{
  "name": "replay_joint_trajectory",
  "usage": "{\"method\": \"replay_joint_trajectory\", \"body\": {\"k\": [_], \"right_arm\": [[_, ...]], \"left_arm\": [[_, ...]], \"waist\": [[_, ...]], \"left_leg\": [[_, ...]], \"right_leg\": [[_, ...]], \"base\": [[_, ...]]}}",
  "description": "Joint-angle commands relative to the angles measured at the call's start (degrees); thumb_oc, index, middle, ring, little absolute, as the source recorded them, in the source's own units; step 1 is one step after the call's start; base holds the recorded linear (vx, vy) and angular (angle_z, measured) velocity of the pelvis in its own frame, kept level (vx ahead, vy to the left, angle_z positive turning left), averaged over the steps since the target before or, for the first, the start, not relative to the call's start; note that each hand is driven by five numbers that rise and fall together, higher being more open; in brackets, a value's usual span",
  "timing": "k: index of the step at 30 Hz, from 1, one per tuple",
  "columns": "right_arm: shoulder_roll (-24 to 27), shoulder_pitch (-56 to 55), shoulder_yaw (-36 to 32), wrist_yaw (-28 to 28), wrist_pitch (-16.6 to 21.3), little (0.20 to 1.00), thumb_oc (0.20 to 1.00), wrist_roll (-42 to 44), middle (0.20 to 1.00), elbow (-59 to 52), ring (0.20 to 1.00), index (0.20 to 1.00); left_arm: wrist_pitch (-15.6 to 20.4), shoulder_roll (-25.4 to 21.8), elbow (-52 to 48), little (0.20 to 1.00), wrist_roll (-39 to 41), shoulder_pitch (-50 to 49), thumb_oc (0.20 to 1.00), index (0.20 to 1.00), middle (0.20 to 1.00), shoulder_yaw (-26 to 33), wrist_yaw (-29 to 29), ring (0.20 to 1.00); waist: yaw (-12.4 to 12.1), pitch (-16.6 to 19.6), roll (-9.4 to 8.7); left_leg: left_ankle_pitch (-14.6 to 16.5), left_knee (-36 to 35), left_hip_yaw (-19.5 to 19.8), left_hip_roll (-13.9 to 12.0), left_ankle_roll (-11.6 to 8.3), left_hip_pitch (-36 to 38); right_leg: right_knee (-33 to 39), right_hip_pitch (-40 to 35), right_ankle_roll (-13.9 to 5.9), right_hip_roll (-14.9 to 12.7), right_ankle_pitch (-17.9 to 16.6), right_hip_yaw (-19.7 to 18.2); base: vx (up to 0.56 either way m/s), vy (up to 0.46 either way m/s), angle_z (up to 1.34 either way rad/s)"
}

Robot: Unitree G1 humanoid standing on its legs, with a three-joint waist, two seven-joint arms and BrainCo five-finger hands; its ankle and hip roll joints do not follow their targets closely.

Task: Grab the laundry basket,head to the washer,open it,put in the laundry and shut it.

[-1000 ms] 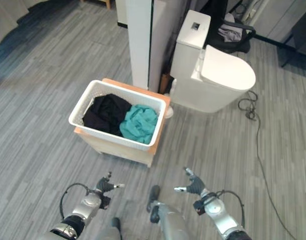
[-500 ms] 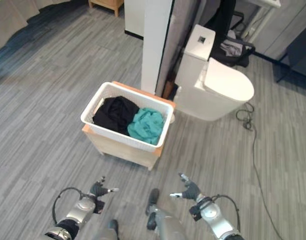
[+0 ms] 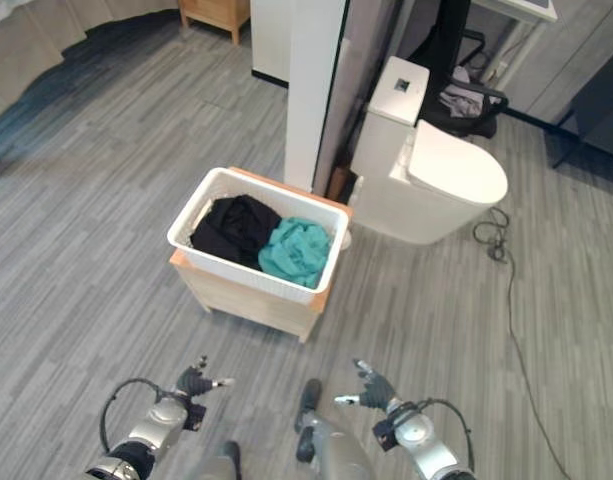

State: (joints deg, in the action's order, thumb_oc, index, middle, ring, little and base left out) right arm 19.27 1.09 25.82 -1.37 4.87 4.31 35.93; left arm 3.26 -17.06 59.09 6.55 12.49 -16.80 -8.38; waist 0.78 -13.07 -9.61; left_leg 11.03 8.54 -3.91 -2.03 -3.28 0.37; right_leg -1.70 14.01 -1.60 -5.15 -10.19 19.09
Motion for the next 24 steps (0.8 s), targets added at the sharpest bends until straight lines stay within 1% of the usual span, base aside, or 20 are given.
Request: {"method": "replay_joint_trajectory", "body": {"k": [1, 7, 8, 12, 13, 14, 15, 16, 17, 19, 21, 23, 24], "right_arm": [[-0.41, 1.8, -1.51, 0.86, 0.52, 1.0, 1.0, 2.4, 1.0, -2.85, 1.0, 1.0], [-0.39, 2.2, -1.69, 0.95, 0.12, 1.0, 1.0, 2.11, 1.0, -1.99, 1.0, 1.0], [2.69, 1.4, -14.45, 5.7, -0.44, 1.0, 1.0, 7.46, 1.0, 6.78, 1.0, 1.0], [2.23, 2.1, -13.48, 5.69, -0.55, 1.0, 1.0, 7.28, 1.0, 4.81, 1.0, 1.0], [2.1, 2.23, -13.3, 5.62, -0.42, 1.0, 1.0, 7.63, 1.0, 4.53, 1.0, 1.0], [2.32, 1.94, -13.1, 5.45, -0.32, 1.0, 1.0, 7.95, 1.0, 4.46, 1.0, 1.0], [2.34, 1.4, -13.02, 5.12, -0.48, 1.0, 1.0, 8.08, 1.0, 4.33, 1.0, 1.0], [2.33, 0.9, -13.0, 4.64, -0.47, 1.0, 1.0, 8.29, 1.0, 4.5, 1.0, 1.0], [2.31, 0.38, -12.78, 4.12, -0.37, 1.0, 1.0, 8.26, 1.0, 5.01, 1.0, 1.0], [2.01, 0.22, -12.86, 4.12, -0.36, 1.0, 1.0, 8.48, 1.0, 5.94, 1.0, 1.0], [2.02, 0.14, -12.76, 4.05, -0.46, 1.0, 1.0, 8.39, 1.0, 6.15, 1.0, 1.0], [1.96, 0.05, -12.59, 4.01, -0.66, 1.0, 1.0, 8.01, 1.0, 6.37, 1.0, 1.0], [1.89, 0.08, -12.59, 4.04, -0.7, 1.0, 1.0, 8.02, 1.0, 6.31, 1.0, 1.0]], "left_arm": [[1.48, 0.56, -3.19, 1.0, 0.65, 0.19, 1.0, 1.0, 1.0, 0.67, 0.01, 1.0], [1.25, 0.71, -3.12, 1.0, 0.87, 0.03, 1.0, 1.0, 1.0, 0.74, 0.36, 1.0], [0.87, 4.08, -6.46, 1.0, 0.06, -2.56, 1.0, 1.0, 1.0, -3.68, 3.02, 1.0], [0.91, 3.62, -8.08, 1.0, 0.34, -2.98, 1.0, 1.0, 1.0, -4.62, 3.95, 1.0], [0.76, 3.51, -8.09, 1.0, -0.03, -2.78, 1.0, 1.0, 1.0, -4.93, 4.2, 1.0], [0.76, 3.13, -8.03, 1.0, -0.71, -2.24, 1.0, 1.0, 1.0, -5.43, 4.35, 1.0], [0.73, 2.96, -7.94, 1.0, -0.99, -2.09, 1.0, 1.0, 1.0, -5.54, 4.63, 1.0], [0.79, 3.03, -7.72, 1.0, -1.22, -2.22, 1.0, 1.0, 1.0, -5.4, 4.83, 1.0], [0.61, 3.48, -6.97, 1.0, -1.73, -2.2, 1.0, 1.0, 1.0, -5.34, 4.72, 1.0], [0.43, 3.71, -6.22, 1.0, -2.04, -1.75, 1.0, 1.0, 1.0, -5.3, 4.4, 1.0], [0.44, 3.69, -6.16, 1.0, -1.89, -1.62, 1.0, 1.0, 1.0, -5.31, 4.39, 1.0], [0.21, 3.85, -5.72, 1.0, -2.03, -1.26, 1.0, 1.0, 1.0, -5.6, 4.51, 1.0], [0.1, 3.8, -5.64, 1.0, -2.19, -1.19, 1.0, 1.0, 1.0, -5.66, 4.44, 1.0]], "waist": [[-0.69, -1.1, 1.16], [-0.81, -0.7, 1.16], [-0.53, -2.04, 10.86], [-0.68, -2.01, 11.06], [-0.5, -2.11, 10.92], [0.41, -2.19, 10.75], [0.86, -1.96, 10.48], [0.56, -1.73, 10.33], [0.23, -1.32, 9.94], [0.22, -0.98, 9.63], [0.19, -0.84, 9.5], [0.35, -0.61, 9.35], [0.5, -0.75, 9.24]], "left_leg": [[-4.55, -1.47, -0.65, 3.56, 3.41, 3.12], [-4.05, -0.67, -1.29, 3.41, 3.4, 3.55], [-9.68, -4.43, -5.41, 0.93, 3.28, -5.65], [-9.85, -4.2, -5.4, 1.32, 3.34, -5.59], [-9.56, -3.64, -4.75, 1.61, 3.39, -5.85], [-9.55, -2.94, -3.41, 1.74, 3.47, -5.86], [-9.47, -2.89, -2.86, 1.79, 3.59, -5.67], [-9.49, -2.88, -2.96, 1.71, 3.56, -5.3], [-9.64, -2.87, -3.08, 1.64, 3.47, -5.31], [-9.76, -3.02, -2.98, 1.41, 3.29, -5.33], [-9.79, -3.29, -2.98, 1.25, 3.25, -5.06], [-9.79, -3.71, -2.86, 0.7, 3.3, -4.5], [-9.64, -3.82, -2.88, 0.58, 3.28, -4.27]], "right_leg": [[2.73, -0.92, -6.78, -2.57, -7.16, -4.68], [2.61, -1.4, -6.84, -2.58, -7.06, -4.44], [-5.57, -3.38, -4.71, -3.46, 6.0, -3.77], [-4.49, -3.87, -4.78, -3.56, 5.4, -4.25], [-4.33, -3.87, -4.58, -3.32, 5.42, -5.45], [-4.84, -3.62, -4.27, -1.58, 5.85, -10.56], [-4.74, -3.66, -4.09, -0.17, 6.22, -13.83], [-3.84, -4.31, -3.93, 0.05, 6.22, -14.04], [-3.13, -4.87, -4.04, -0.01, 5.7, -12.8], [-2.96, -5.05, -3.87, 0.3, 5.87, -12.12], [-3.26, -5.14, -3.76, 0.55, 6.13, -11.77], [-5.11, -4.76, -3.77, 1.17, 7.18, -11.15], [-5.91, -4.47, -3.91, 1.27, 7.18, -10.82]], "base": [[0.0, -0.007, -0.05], [0.0, -0.001, -0.01], [0.0, 0.0, 0.0], [-0.03, 0.035, -0.06], [0.01, -0.013, -0.11], [0.03, -0.029, 0.08], [0.06, -0.04, 0.2], [0.06, -0.066, 0.22], [0.04, -0.075, 0.12], [0.03, -0.078, 0.04], [0.04, -0.046, 0.04], [0.04, -0.049, 0.01], [0.02, -0.048, -0.01]]}}
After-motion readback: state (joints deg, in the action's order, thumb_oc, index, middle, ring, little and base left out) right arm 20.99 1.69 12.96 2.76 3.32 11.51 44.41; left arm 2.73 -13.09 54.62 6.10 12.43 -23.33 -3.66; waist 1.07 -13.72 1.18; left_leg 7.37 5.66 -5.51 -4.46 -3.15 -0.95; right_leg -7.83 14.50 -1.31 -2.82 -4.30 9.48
